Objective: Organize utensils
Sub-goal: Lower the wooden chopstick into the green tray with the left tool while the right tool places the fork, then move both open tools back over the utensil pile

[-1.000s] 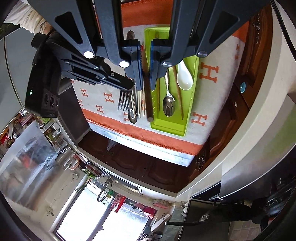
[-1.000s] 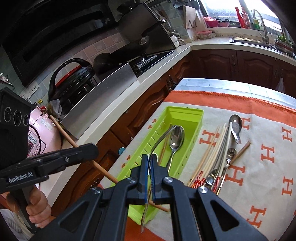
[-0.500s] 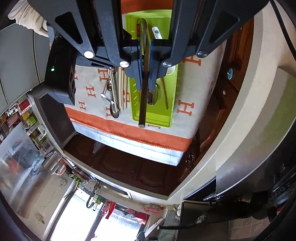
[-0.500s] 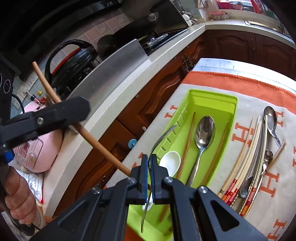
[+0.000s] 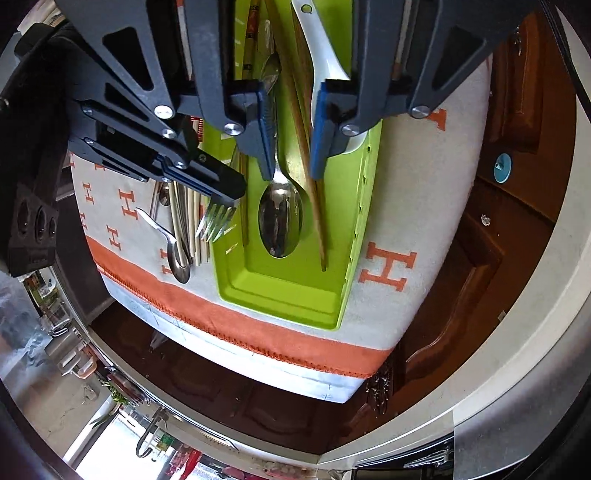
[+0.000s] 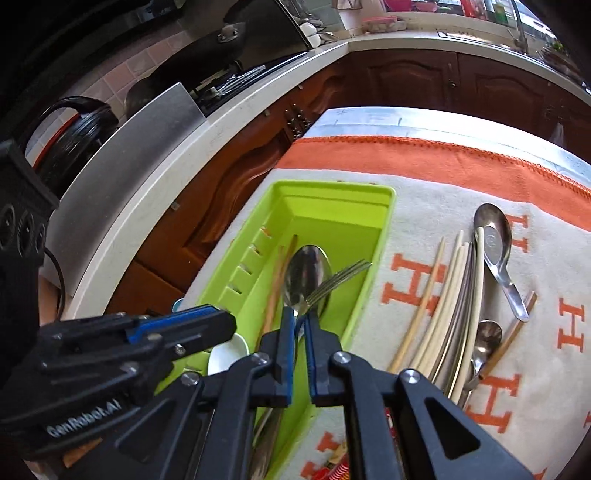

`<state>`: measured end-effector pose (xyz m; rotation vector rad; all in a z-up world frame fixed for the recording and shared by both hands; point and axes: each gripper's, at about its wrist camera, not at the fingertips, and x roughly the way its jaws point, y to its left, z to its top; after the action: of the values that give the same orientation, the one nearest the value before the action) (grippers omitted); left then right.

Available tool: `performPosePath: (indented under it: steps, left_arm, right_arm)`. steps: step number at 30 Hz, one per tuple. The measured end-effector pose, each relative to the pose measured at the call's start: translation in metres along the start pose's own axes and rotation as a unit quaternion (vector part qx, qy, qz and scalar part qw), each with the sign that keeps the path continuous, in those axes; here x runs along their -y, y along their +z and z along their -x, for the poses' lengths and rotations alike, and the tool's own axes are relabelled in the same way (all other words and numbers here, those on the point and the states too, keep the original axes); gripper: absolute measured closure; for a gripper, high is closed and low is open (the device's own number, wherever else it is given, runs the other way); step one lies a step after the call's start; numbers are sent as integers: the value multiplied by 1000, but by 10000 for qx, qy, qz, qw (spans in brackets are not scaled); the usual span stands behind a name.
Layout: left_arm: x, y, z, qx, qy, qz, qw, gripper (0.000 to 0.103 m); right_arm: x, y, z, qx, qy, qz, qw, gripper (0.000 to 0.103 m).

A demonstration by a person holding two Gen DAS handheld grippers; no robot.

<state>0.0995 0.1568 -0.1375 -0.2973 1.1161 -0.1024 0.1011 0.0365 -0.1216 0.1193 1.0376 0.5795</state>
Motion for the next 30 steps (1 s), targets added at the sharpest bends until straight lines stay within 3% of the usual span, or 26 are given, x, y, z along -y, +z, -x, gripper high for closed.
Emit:
performPosePath:
  steps: [6, 12, 18, 24, 30]
  left_arm:
    - [-3, -7, 5, 375, 242, 86, 9990, 53]
    - [-12, -13, 19, 802, 187, 380, 9959, 37]
    - [-15, -18, 26, 646, 327, 319, 9969, 36]
    - [-17, -23, 35, 550, 413, 318, 9971, 36]
    - [-11, -30, 51, 690, 726, 109, 9949, 36]
  right_arm:
    - [11, 0, 3, 41, 33, -149, 9999, 95]
    - [10, 1, 6, 62, 86, -122, 9999, 86]
    - [8, 1, 10, 125, 68, -94, 9999, 80]
    - [5, 7, 13, 193, 141, -17, 9997, 67]
    - [1, 14, 12, 42, 75, -13, 10000, 64]
